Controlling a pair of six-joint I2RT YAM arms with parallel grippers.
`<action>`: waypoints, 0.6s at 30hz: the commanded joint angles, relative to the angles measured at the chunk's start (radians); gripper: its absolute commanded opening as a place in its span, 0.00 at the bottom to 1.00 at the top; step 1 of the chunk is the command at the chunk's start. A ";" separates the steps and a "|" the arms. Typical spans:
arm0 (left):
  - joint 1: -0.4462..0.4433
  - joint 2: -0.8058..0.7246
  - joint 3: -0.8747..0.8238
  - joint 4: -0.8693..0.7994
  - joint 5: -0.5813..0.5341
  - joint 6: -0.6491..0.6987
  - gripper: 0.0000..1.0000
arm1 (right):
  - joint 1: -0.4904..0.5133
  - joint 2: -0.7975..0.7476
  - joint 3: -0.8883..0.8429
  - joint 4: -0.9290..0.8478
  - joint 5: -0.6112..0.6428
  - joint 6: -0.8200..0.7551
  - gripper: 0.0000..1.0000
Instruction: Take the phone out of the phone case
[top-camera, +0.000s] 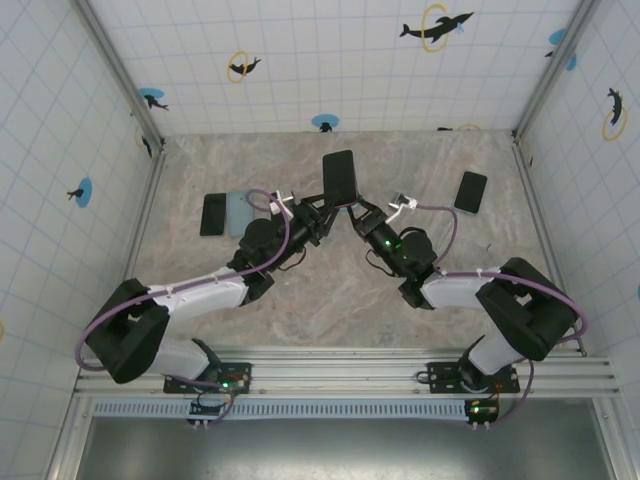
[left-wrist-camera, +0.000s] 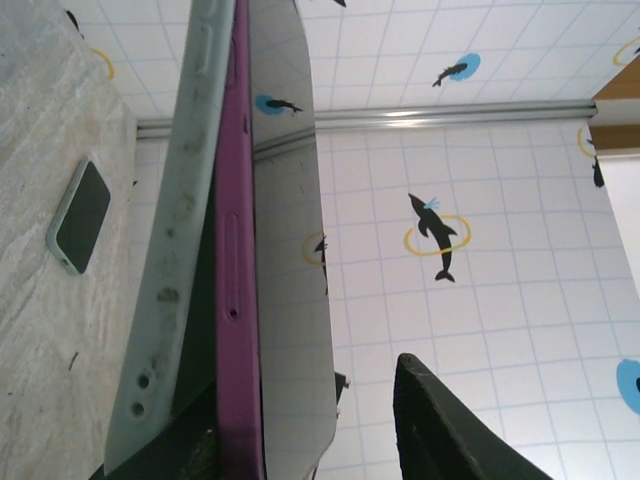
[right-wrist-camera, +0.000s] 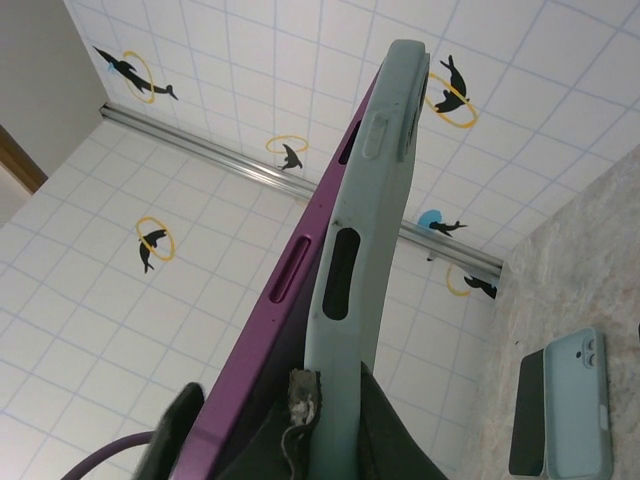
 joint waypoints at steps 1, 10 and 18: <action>0.010 0.029 0.036 0.064 -0.027 -0.011 0.33 | 0.016 -0.003 -0.003 0.150 0.009 0.007 0.00; 0.009 0.012 0.050 0.049 -0.014 0.002 0.11 | 0.017 -0.013 -0.011 0.082 0.053 -0.006 0.00; -0.005 0.001 0.064 0.040 -0.002 0.007 0.06 | 0.000 -0.047 0.004 -0.136 0.162 -0.035 0.00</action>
